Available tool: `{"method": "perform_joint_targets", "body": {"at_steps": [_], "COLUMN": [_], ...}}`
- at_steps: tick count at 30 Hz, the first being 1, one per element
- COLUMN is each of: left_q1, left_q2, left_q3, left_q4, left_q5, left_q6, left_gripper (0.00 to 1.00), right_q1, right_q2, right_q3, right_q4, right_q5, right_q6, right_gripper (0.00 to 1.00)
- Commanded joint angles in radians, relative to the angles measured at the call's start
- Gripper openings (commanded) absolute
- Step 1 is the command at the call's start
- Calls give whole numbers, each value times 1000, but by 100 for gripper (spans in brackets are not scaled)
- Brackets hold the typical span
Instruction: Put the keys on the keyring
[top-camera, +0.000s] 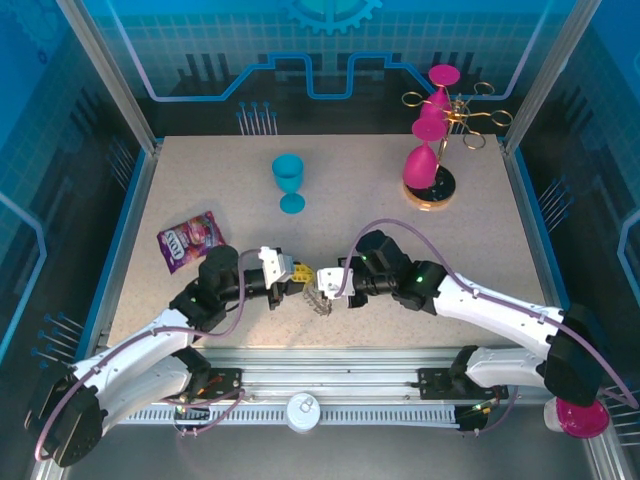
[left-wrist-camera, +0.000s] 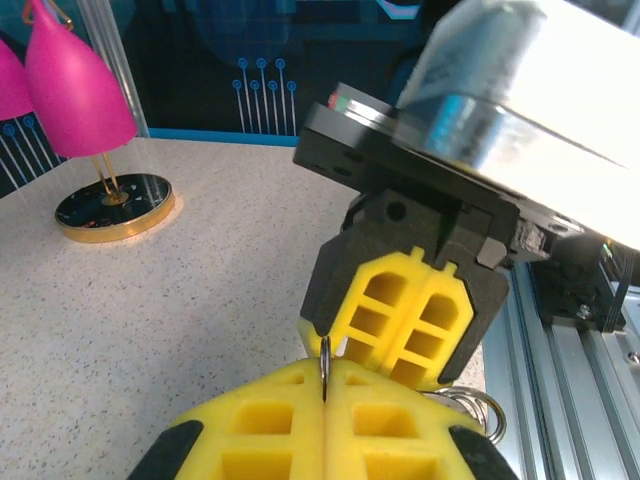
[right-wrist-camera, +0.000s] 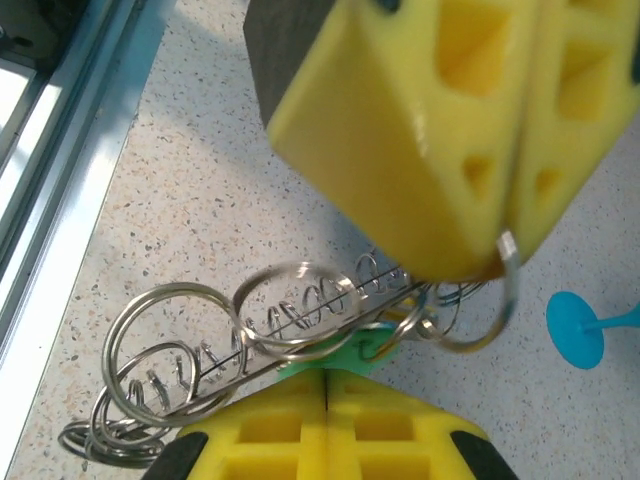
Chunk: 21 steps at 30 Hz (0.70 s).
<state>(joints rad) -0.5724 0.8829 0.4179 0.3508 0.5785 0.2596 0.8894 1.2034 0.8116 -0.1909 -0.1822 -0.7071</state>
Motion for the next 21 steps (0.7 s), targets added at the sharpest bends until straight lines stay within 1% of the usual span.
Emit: {"method": "perform_joint_targets", "body": {"at_steps": [1, 3, 4, 8, 12, 15, 21], "left_q1": [2, 3, 3, 18, 62, 78, 85], "left_q2": [-21, -21, -21, -34, -30, -13, 7], "left_q3": [16, 12, 7, -18, -48, -51, -53], "left_q4": [73, 83, 86, 120, 213, 255, 293], "left_q5": [-24, -25, -23, 9, 83, 123, 127], "left_q6": [-61, -72, -77, -92, -167, -207, -241], "left_gripper": [0, 0, 0, 0, 0, 0, 0], "right_q1": [14, 11, 5, -36, -50, -50, -44], "right_q2": [-30, -48, -60, -102, -119, -97, -46], "right_q3": [-28, -47, -56, -96, -138, -147, -186], "right_q4": [98, 134, 151, 190, 246, 279, 450], "right_q5": [26, 43, 47, 20, -14, -76, -123], "right_q6": [36, 58, 78, 161, 225, 276, 405], "right_gripper": [17, 31, 34, 36, 39, 42, 44]}}
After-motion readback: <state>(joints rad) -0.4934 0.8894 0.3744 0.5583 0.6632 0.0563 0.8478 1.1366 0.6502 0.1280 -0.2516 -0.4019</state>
